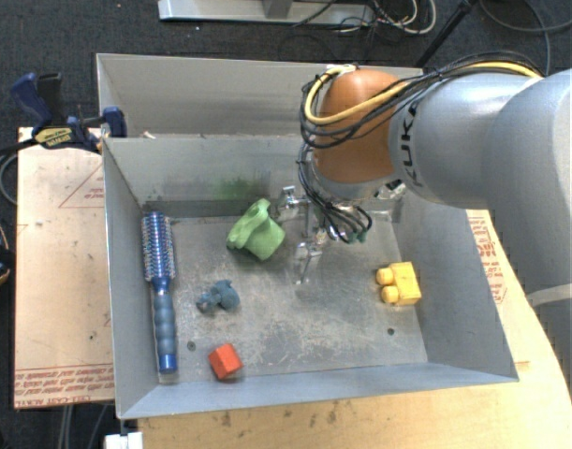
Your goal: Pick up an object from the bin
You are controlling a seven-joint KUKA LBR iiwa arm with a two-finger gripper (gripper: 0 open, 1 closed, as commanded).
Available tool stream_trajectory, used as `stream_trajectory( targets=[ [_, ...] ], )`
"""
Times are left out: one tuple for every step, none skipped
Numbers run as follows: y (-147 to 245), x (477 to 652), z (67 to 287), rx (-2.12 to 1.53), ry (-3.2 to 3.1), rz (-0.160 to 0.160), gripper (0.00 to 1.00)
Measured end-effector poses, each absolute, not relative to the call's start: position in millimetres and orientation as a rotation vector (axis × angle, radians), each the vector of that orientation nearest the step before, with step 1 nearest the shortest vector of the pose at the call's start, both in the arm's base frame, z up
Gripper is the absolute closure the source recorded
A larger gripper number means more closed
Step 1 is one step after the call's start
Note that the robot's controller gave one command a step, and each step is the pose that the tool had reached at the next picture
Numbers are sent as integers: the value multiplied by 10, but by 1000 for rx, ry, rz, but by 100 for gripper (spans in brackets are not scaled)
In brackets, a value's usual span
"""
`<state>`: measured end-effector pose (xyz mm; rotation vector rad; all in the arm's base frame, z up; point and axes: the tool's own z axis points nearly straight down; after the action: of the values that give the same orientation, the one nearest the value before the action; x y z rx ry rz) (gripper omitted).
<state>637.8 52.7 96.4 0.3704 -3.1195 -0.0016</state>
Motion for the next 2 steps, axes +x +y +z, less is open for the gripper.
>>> stream_trajectory(
  targets=[
    [975,6434,904,-162,-3141,-5,0],
    [1056,6511,792,-298,-3131,-3,0]
  ],
)
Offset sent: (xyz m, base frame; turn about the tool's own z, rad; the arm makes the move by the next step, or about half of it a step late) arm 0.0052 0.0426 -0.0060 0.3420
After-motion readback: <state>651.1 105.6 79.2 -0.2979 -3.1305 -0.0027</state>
